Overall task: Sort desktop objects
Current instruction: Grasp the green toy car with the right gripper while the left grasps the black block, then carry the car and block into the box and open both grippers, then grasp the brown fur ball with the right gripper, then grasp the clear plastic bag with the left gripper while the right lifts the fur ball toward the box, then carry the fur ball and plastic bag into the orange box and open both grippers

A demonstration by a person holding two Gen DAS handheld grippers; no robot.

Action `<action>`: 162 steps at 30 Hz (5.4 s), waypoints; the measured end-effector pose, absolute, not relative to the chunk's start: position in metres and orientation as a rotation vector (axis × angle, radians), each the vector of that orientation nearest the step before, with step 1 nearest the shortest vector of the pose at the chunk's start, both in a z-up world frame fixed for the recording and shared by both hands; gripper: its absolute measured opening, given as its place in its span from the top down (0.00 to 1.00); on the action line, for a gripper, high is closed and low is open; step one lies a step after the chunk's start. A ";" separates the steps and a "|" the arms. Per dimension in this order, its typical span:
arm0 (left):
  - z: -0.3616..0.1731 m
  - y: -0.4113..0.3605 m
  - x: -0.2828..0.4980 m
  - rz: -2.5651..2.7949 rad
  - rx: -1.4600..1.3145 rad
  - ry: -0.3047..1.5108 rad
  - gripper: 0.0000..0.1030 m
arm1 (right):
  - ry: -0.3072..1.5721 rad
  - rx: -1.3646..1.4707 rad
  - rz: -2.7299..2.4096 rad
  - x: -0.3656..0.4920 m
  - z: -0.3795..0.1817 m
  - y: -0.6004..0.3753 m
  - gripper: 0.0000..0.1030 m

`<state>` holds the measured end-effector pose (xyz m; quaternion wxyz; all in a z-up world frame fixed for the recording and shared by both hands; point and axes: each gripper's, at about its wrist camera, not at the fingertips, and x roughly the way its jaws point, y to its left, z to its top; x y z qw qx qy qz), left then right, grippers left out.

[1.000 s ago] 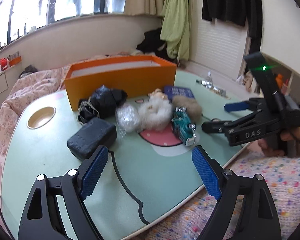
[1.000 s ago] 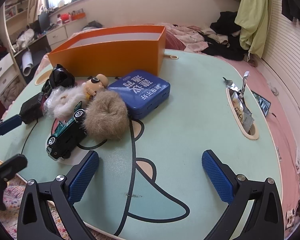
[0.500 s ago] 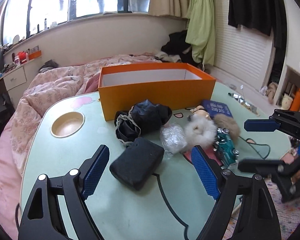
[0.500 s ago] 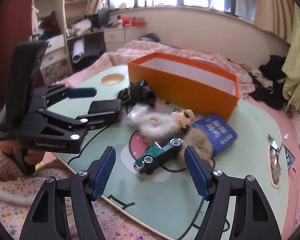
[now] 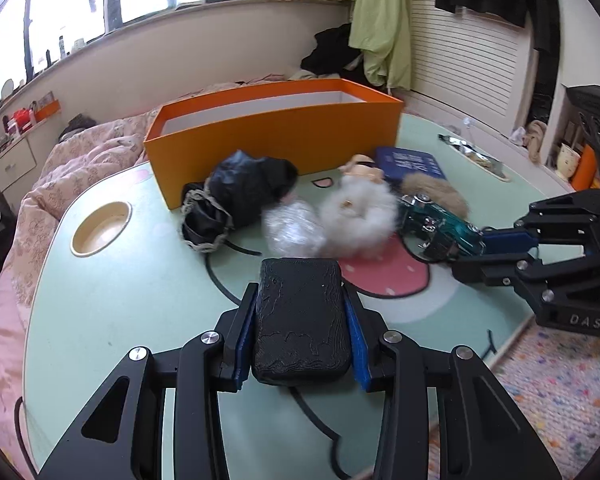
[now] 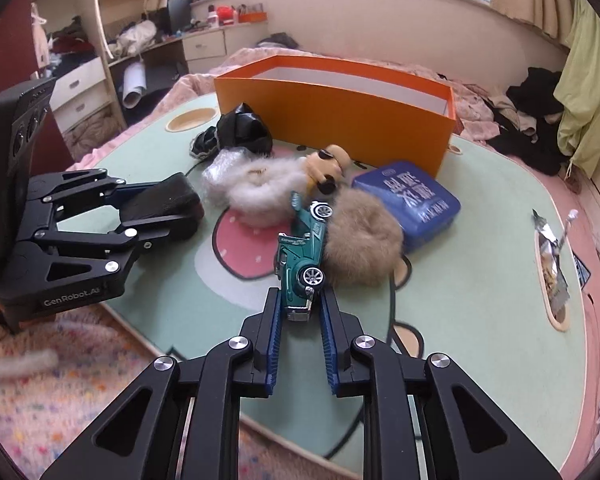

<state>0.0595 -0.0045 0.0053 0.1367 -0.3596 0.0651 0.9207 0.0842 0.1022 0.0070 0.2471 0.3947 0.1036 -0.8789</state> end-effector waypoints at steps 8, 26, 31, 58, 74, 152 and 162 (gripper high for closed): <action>0.007 0.002 0.069 2.692 -1.007 0.245 0.60 | 0.270 1.022 -2.435 0.100 0.006 0.113 0.50; 0.021 -0.008 0.061 2.689 -1.021 0.133 0.61 | 0.241 0.960 -2.381 0.096 0.021 0.106 0.79; 0.061 -0.015 0.045 2.700 -0.945 0.099 0.61 | 0.179 0.858 -2.406 0.082 0.059 0.106 0.79; 0.092 -0.066 -0.138 2.716 -0.992 -0.297 0.42 | -0.035 0.902 -2.554 -0.112 0.099 0.102 0.44; 0.091 -0.049 -0.032 2.726 -1.003 -0.178 0.31 | -0.081 0.978 -2.543 -0.002 0.091 0.128 0.21; 0.030 -0.043 0.016 2.710 -1.077 -0.317 0.70 | 0.125 0.916 -2.571 0.075 0.034 0.109 0.79; 0.099 -0.047 -0.055 2.738 -0.956 -0.174 0.70 | 0.197 0.808 -2.631 0.001 0.090 0.095 0.79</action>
